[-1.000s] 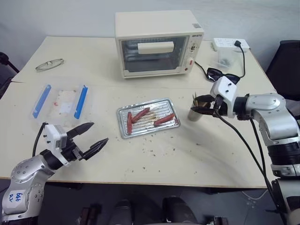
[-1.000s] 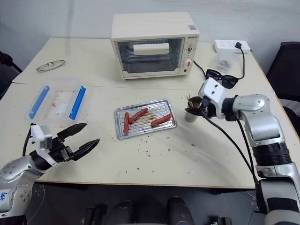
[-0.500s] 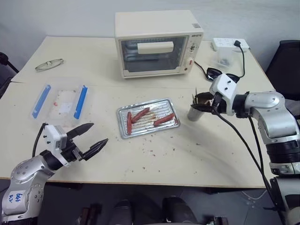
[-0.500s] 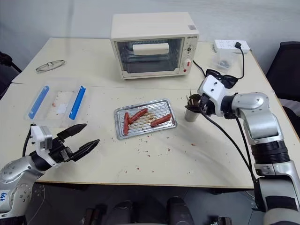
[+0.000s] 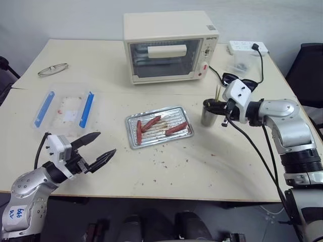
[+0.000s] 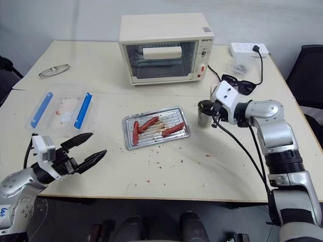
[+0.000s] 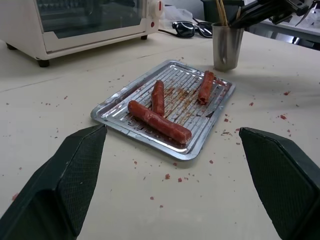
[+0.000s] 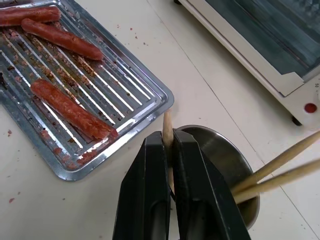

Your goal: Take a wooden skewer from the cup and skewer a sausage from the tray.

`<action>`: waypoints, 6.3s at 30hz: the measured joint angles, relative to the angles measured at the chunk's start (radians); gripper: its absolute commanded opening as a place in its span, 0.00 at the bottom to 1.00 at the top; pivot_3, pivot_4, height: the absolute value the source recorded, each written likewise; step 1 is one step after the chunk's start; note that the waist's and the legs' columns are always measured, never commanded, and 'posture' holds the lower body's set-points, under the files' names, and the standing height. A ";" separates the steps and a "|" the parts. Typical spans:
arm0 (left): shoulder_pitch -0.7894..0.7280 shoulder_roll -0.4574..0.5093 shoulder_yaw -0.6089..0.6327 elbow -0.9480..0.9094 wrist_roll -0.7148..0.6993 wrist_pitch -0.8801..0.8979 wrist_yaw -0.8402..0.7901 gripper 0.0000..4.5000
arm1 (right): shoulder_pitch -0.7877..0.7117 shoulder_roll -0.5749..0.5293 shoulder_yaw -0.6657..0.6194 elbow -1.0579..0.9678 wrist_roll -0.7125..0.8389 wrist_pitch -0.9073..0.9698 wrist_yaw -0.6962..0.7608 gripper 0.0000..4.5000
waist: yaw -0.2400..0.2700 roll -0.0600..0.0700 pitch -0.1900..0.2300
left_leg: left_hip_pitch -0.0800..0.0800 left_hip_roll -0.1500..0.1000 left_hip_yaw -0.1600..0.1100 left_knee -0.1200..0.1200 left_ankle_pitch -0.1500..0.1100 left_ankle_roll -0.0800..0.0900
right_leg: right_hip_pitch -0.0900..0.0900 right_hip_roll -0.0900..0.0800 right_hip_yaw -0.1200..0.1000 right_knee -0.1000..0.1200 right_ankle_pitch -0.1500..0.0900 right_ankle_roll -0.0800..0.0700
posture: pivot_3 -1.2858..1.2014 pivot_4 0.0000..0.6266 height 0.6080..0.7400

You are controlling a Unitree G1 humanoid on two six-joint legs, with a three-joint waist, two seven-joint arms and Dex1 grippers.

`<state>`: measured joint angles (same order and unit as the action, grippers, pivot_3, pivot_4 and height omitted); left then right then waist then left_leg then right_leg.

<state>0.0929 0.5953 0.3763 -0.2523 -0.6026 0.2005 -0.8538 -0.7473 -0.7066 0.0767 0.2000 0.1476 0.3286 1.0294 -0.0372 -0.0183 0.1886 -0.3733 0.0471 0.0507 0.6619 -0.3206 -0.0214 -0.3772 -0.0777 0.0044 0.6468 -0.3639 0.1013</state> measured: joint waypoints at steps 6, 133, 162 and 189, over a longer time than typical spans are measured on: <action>0.000 0.000 0.000 0.026 0.000 -0.011 -0.006 1.00 | -0.008 -0.020 -0.008 0.000 0.022 0.026 0.030 0.01 | 0.000 0.000 0.000 | 0.000 0.000 0.000 0.000 0.000 0.000 | 0.000 0.000 0.000 0.000 0.000 0.000 | 0.52 0.24 1.00; -0.180 0.008 -0.001 0.057 -0.179 0.178 0.004 0.00 | 0.505 -0.191 -0.309 -0.458 0.666 0.243 0.145 0.99 | 0.012 0.000 0.000 | -0.004 0.000 -0.002 -0.011 0.000 0.001 | 0.000 0.001 -0.002 -0.012 0.001 0.002 | 0.52 0.24 1.00; 0.026 0.002 0.145 0.058 -0.177 0.164 0.032 0.00 | -0.300 0.282 0.284 0.386 -0.084 -0.155 0.207 0.99 | -0.019 0.000 0.001 | -0.014 0.001 0.002 -0.006 0.006 -0.002 | -0.017 -0.005 -0.017 0.000 0.007 -0.005 | 0.52 0.24 1.00; 0.051 -0.025 0.133 0.023 -0.174 0.154 0.046 0.00 | -0.441 0.385 0.260 0.796 -0.214 -0.296 0.303 0.75 | -0.026 0.000 0.001 | -0.014 0.002 0.003 0.002 0.007 -0.002 | -0.017 -0.006 -0.021 0.011 0.007 -0.005 | 0.52 0.24 1.00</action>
<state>0.1435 0.5703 0.5089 -0.2291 -0.7771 0.3542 -0.8082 -1.1886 -0.3215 0.3369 0.9965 -0.0669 0.0329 1.3322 -0.0637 -0.0183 0.1895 -0.3868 0.0491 0.0542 0.6640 -0.3140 -0.0239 -0.3947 -0.0837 -0.0169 0.6578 -0.3574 0.0958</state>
